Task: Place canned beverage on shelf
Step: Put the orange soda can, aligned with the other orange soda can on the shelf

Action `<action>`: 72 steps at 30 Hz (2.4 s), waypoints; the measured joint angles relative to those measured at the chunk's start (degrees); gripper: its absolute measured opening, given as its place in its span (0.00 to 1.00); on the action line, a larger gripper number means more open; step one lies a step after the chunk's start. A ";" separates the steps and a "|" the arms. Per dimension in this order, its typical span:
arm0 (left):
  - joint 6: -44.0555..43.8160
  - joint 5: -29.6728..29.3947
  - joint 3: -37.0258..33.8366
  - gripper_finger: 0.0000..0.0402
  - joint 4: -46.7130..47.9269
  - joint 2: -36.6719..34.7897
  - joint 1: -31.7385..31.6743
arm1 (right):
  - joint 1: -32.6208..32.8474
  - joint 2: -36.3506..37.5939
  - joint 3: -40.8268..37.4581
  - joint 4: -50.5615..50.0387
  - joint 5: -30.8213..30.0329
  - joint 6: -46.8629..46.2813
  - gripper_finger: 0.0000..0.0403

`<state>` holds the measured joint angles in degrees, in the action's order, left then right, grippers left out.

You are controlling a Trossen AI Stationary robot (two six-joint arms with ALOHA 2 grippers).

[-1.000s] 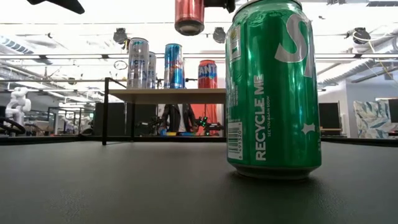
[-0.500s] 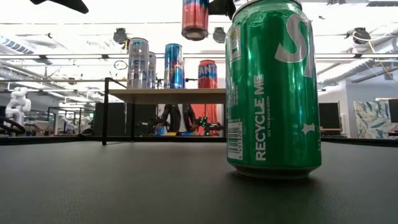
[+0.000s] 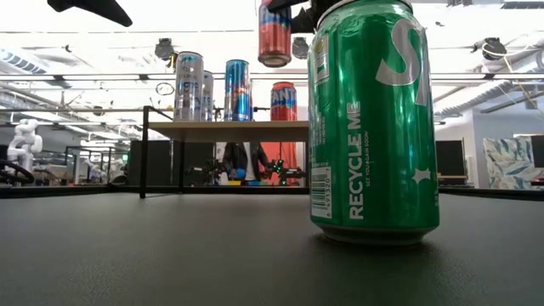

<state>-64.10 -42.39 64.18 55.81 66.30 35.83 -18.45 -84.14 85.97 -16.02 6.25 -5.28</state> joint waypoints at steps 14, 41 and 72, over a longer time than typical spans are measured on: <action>0.00 0.52 0.00 0.74 0.21 0.00 -0.19 | -4.02 -0.09 -0.05 -3.08 3.00 0.02 0.70; 0.35 2.23 0.00 0.74 0.26 0.00 -0.19 | -5.84 -0.11 -14.40 11.53 4.71 -3.42 0.70; 0.39 2.34 0.00 0.74 1.81 0.02 -0.20 | -8.18 -3.61 -14.47 11.46 7.43 0.16 0.70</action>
<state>-63.71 -40.05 64.18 57.63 66.32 35.63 -26.63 -87.74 71.50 -4.56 13.68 -5.11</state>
